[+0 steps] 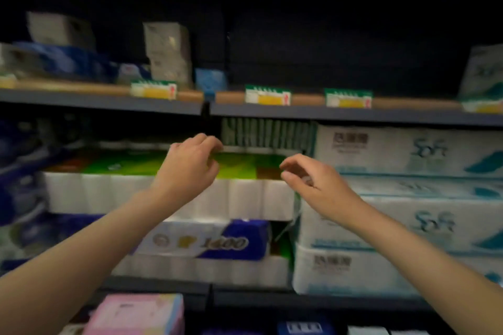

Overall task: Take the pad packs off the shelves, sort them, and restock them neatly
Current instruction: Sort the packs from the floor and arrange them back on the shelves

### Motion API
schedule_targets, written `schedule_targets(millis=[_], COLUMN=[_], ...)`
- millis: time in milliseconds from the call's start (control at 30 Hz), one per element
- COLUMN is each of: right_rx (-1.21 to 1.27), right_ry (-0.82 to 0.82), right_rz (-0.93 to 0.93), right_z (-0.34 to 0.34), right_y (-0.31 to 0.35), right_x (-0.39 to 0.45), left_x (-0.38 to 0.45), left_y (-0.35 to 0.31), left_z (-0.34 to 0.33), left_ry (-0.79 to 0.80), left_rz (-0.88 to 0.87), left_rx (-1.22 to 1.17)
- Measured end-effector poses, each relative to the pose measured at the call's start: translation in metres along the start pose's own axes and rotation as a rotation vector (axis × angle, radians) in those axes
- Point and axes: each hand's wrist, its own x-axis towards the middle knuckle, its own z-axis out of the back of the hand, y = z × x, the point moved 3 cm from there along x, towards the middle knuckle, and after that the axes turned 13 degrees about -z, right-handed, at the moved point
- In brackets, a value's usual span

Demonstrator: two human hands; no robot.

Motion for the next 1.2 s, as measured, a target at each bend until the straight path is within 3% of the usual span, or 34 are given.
schedule_targets(millis=[100,267,400,500,600,700,833,1033,1200], right_rx=[-0.019,-0.058,-0.099,-0.199,-0.336,-0.557,-0.826,-0.812,-0.749], right_ry=[0.060,0.028,-0.012,-0.022,-0.026,-0.020,0.108,0.251,0.120], right_rz=[0.066,0.282,0.418,0.454,0.423,0.410,0.258,-0.036,0.047], right_z=[-0.008,-0.016,-0.009,0.002,0.008,0.005,-0.021,-0.066,-0.070], right_y=[0.039,0.098,0.136,0.142,0.140,0.142,0.136,0.109,0.106], right_x=[0.027,0.088,0.141,0.182,0.226,0.278,0.357,0.428,0.437], left_x=[-0.002,-0.009,0.031,0.069,0.098,0.112,0.106,0.105,0.123], left_y=[0.039,0.103,0.138,0.147,0.155,0.177,0.210,0.256,0.260], left_z=[0.038,0.076,0.089,0.083,0.075,0.077,0.089,0.101,0.073], left_ry=[-0.055,-0.138,-0.325,-0.307,-0.248,-0.211,-0.151,-0.012,-0.004], left_rz=[0.117,0.198,0.362,0.383,0.327,0.377,0.406,0.471,0.387], left_rx=[-0.081,0.032,0.067,0.094,0.166,0.216,0.206,0.335,0.289])
